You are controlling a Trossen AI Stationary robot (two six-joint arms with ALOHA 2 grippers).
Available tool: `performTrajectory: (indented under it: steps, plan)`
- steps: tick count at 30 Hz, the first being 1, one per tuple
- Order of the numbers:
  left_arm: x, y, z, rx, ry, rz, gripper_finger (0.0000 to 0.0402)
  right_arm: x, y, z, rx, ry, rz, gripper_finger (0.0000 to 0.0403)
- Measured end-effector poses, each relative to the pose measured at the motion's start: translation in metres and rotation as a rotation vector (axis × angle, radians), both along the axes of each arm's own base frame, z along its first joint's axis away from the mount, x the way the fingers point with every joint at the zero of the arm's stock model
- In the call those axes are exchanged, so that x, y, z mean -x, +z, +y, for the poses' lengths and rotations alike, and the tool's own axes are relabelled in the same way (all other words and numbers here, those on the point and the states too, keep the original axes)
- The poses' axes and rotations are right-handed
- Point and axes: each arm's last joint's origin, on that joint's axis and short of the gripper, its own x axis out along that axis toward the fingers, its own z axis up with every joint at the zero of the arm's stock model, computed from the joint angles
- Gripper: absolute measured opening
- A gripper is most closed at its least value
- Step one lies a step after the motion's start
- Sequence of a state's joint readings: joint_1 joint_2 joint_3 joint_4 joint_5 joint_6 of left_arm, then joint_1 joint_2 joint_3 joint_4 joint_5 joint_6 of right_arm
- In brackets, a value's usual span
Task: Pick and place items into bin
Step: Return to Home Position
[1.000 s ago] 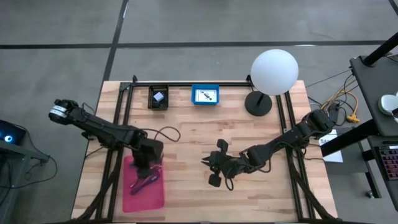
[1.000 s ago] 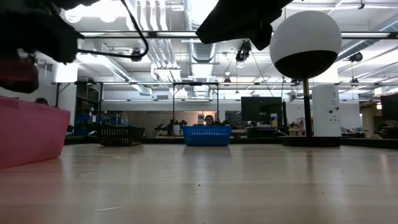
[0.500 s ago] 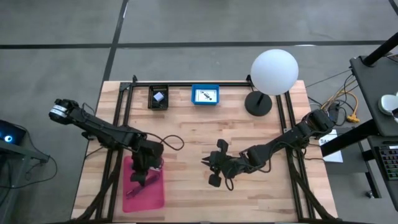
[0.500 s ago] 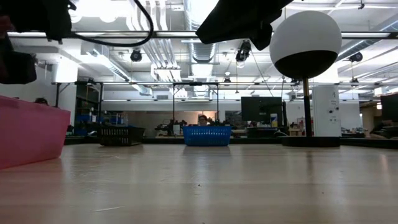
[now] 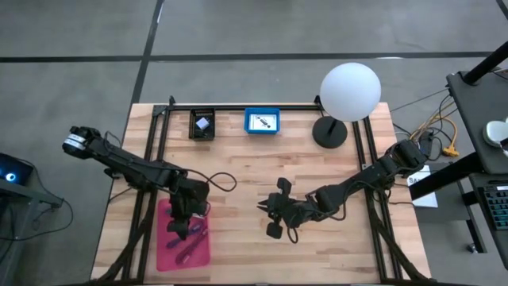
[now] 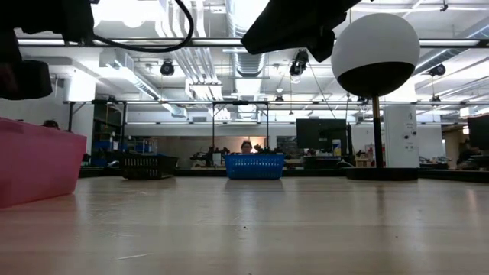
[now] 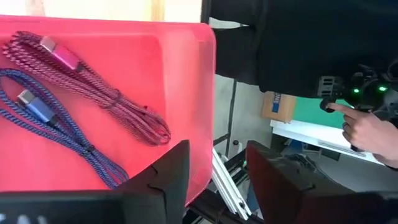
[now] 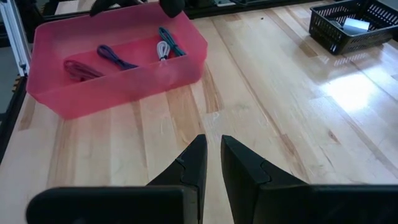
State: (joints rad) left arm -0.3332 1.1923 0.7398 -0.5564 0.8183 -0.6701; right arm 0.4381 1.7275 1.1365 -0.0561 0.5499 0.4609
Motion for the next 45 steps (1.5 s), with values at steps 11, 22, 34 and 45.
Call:
performTrajectory:
  steps: [11,22,34,45]
  plan:
    - [0.0,0.02,0.003,-0.068,0.072,-0.242,0.0147,0.0,-0.001,0.0,0.008,0.003,0.005,0.0038]
    - [0.013,0.087,0.025,-0.364,0.463,-1.008,0.0147,0.001,-0.002,0.0,0.086,0.055,0.03,0.0038]
    - [0.038,0.113,0.049,-0.813,0.656,-1.33,0.014,0.003,0.018,-0.011,0.021,-0.027,-0.05,0.0038]
    - [0.054,0.105,0.068,-0.926,0.682,-1.388,0.0024,0.016,0.049,-0.081,-0.015,0.1,-0.448,0.0038]
